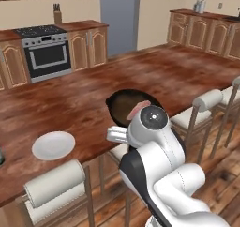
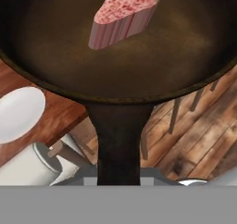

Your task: Pick up the pan with the steak in it and place it on the dining table. Then place the steak on the plate.

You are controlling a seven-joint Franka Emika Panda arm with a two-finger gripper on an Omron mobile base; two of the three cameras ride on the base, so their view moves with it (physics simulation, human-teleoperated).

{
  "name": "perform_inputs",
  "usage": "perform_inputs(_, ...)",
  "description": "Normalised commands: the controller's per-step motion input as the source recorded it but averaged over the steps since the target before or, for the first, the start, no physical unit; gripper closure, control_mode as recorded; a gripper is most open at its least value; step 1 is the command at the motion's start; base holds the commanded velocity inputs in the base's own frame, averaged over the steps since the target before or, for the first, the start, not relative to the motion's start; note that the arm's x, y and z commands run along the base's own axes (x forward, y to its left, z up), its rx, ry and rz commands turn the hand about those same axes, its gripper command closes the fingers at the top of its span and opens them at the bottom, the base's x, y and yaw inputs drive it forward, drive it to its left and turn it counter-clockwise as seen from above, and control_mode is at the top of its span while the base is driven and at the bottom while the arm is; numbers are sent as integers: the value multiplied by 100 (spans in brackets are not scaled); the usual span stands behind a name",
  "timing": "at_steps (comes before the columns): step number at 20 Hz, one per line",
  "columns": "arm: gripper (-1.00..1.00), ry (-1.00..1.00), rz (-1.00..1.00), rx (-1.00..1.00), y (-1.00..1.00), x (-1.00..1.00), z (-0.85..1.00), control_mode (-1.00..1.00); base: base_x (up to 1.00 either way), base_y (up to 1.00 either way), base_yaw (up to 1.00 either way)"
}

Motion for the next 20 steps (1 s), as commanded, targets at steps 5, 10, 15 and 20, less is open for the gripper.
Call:
perform_inputs(5,100,0,0,0,0,0,0,100,6,-55,15)
perform_inputs(10,100,0,0,0,0,0,0,100,11,-2,0)
perform_inputs(15,100,0,0,0,0,0,0,100,52,0,0)
perform_inputs(20,100,0,0,0,0,0,0,100,57,0,0)
